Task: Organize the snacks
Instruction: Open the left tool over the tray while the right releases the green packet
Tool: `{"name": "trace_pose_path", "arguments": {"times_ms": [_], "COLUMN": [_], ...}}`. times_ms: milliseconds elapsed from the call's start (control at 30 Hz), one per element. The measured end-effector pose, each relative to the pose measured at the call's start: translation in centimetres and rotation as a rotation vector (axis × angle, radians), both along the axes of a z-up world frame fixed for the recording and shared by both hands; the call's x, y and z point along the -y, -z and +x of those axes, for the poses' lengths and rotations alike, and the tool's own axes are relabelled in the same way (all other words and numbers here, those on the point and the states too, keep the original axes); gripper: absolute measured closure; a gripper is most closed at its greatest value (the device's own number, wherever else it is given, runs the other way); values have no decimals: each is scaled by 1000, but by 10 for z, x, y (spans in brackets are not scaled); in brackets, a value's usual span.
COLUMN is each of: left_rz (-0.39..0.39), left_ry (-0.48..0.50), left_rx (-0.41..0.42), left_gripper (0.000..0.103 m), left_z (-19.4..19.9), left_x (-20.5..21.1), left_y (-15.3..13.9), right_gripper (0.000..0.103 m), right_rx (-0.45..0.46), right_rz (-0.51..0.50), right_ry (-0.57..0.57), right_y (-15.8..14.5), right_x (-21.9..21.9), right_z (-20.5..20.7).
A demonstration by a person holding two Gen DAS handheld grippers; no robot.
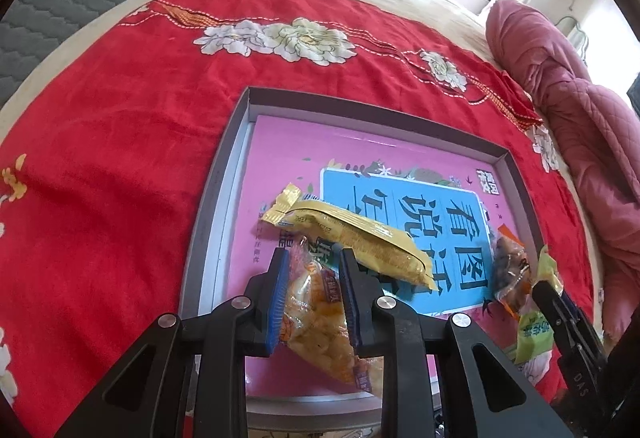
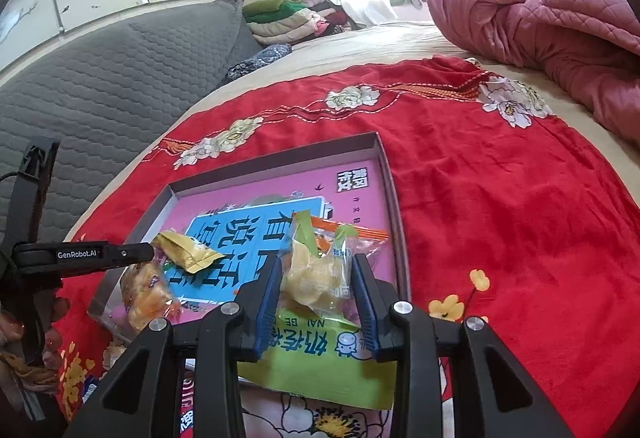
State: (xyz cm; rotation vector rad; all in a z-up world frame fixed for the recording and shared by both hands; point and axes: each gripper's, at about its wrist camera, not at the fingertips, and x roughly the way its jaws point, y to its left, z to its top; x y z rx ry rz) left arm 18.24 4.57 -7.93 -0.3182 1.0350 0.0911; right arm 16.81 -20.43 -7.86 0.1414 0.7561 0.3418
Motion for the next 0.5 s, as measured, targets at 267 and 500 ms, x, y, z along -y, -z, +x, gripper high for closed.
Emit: {"name": "trace_pose_path", "arguments": {"times_ms": [267, 500], "left_rz": [2, 2], "left_ry": [6, 26], "left_rx": [6, -4], "left_gripper": [76, 67], "left_z": [-6, -8], "left_x": [0, 1], "left_y": [-5, -9], "right_gripper": [66, 66], "right_rx": [-4, -13], "right_rz": [-19, -47], "right_ry": [-40, -41], "right_y": [1, 0], "right_x": [-8, -14], "right_z": [-5, -8]}}
